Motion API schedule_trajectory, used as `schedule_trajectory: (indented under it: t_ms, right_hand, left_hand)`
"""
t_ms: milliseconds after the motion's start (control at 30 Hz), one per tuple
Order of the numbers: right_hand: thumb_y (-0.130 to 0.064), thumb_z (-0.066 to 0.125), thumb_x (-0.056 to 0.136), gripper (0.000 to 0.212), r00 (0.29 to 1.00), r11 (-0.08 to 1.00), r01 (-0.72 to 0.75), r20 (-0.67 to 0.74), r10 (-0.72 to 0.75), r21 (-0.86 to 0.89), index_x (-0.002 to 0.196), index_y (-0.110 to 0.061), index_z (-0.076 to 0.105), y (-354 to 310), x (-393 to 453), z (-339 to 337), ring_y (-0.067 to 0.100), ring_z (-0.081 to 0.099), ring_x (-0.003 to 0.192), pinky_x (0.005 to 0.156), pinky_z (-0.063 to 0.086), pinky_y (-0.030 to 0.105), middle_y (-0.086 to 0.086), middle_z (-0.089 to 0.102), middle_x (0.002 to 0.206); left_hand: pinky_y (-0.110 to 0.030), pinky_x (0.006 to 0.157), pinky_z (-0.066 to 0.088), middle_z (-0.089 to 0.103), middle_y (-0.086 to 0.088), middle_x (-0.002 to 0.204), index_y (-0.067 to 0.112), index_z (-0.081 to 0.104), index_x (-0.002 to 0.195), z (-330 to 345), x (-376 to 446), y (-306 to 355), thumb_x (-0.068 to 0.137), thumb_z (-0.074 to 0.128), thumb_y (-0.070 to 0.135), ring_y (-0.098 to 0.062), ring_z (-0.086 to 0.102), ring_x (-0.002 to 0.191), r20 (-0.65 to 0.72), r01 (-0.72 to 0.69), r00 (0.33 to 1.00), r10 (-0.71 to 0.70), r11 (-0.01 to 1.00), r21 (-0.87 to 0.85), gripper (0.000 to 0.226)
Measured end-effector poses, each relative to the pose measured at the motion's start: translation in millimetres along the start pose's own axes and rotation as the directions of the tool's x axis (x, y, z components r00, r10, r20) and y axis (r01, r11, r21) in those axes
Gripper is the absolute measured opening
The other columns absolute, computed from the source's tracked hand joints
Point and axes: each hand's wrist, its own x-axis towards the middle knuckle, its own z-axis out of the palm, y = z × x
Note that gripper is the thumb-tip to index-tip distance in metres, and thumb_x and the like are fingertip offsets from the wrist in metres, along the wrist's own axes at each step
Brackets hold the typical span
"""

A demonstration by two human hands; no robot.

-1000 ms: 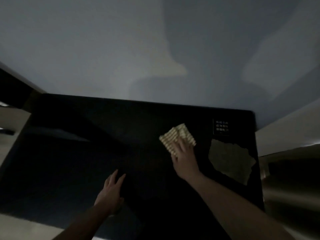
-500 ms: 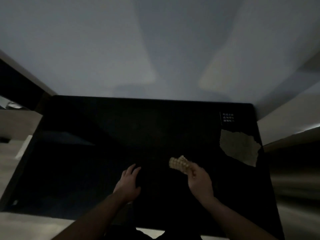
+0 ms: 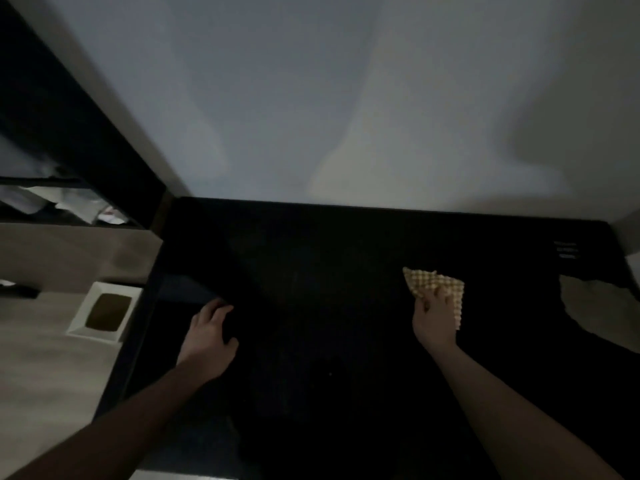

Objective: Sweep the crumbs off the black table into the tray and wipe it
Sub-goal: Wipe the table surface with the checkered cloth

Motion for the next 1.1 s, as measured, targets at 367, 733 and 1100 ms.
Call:
schedule_trajectory:
  t_ms: [367,733,1100]
  right_hand:
    - [-0.043,0.06,0.1,0.042,0.913,0.919,0.382,0.195,-0.359,-0.096,0.142,-0.034,0.06,-136,-69,137,0.031,0.022,0.156,0.129,0.011,0.04,0.006,0.028,0.17]
    - [-0.065,0.037,0.102,0.077,0.98,0.91,0.196,0.096,-0.173,-0.364,0.164,-0.04,-0.002,-134,32,119,0.04,-0.016,0.158,0.125,-0.008,0.059,0.009,-0.016,0.173]
    - [-0.022,0.051,0.097,0.051,0.501,0.499,0.865,0.137,-0.854,-0.051,0.147,-0.022,0.057,-287,-79,287,0.024,0.034,0.152,0.127,0.018,0.042,0.0,0.049,0.158]
  left_hand:
    - [-0.06,0.117,0.034,0.033,-0.019,0.16,0.023,0.021,0.159,-10,59,-154,0.084,0.037,0.072,-0.046,0.033,0.146,-0.142,0.337,0.912,-0.386,0.899,-0.279,0.091]
    - [-0.056,0.107,0.047,0.047,-0.018,0.153,0.031,0.019,0.16,-5,65,-169,0.083,0.034,0.077,-0.045,0.053,0.133,-0.222,0.249,0.921,-0.321,0.922,-0.298,0.091]
    - [-0.055,0.095,0.055,0.055,-0.016,0.146,0.038,0.006,0.16,9,78,-184,0.089,0.038,0.073,-0.044,0.061,0.122,-0.263,0.242,0.916,-0.302,0.941,-0.235,0.086]
